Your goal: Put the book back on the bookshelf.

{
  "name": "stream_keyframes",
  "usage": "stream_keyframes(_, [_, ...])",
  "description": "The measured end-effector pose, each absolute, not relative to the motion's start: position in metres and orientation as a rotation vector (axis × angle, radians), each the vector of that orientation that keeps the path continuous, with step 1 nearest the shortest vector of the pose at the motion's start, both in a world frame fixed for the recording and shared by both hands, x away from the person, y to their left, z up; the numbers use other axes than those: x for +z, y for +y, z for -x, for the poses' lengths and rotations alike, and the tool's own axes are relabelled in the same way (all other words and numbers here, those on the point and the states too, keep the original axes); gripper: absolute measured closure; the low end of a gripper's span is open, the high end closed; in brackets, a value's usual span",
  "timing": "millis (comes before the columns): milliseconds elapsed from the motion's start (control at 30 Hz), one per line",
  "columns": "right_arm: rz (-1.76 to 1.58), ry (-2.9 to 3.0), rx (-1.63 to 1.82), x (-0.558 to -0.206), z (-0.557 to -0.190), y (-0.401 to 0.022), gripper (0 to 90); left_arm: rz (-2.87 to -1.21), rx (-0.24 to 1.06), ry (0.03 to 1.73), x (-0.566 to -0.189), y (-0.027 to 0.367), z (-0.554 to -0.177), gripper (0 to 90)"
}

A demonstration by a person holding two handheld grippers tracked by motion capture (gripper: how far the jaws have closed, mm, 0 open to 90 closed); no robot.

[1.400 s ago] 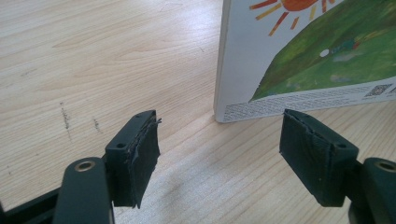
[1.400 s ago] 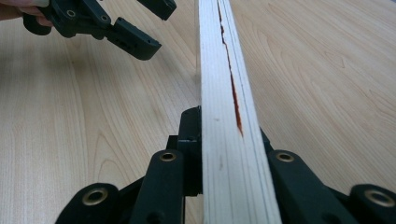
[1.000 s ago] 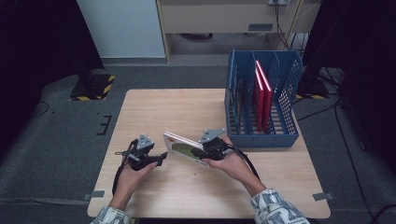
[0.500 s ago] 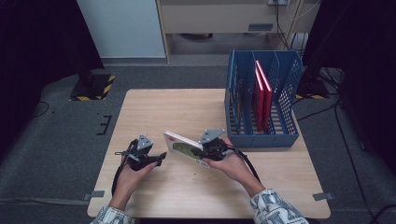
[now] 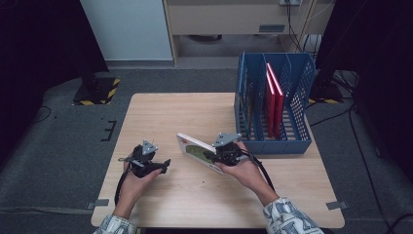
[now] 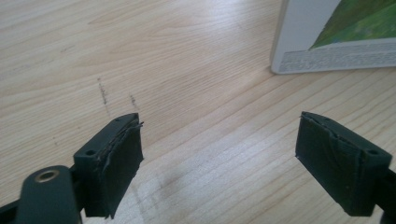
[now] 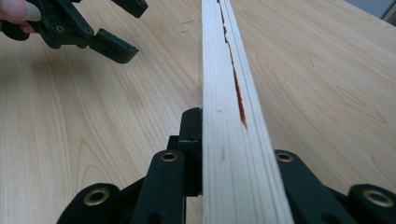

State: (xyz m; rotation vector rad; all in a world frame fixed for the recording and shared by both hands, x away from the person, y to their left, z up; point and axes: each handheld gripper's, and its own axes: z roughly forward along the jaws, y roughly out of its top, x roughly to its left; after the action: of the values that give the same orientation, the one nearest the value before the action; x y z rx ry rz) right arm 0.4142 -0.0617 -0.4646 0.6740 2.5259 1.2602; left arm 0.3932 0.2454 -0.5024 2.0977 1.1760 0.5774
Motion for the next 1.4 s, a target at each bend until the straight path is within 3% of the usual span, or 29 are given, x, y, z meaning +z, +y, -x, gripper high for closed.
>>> stream_keyframes(467, [-0.709,2.491,1.281,-0.459,-0.412,-0.069,75.7,-2.08,0.526,1.248,-0.506,0.252,-0.397,4.9])
stream_keyframes(1400, [-0.771,2.437,1.299,-0.446,-0.379,-0.121,75.7,-2.116,0.517,1.325,-0.515,0.261,-0.401,5.0])
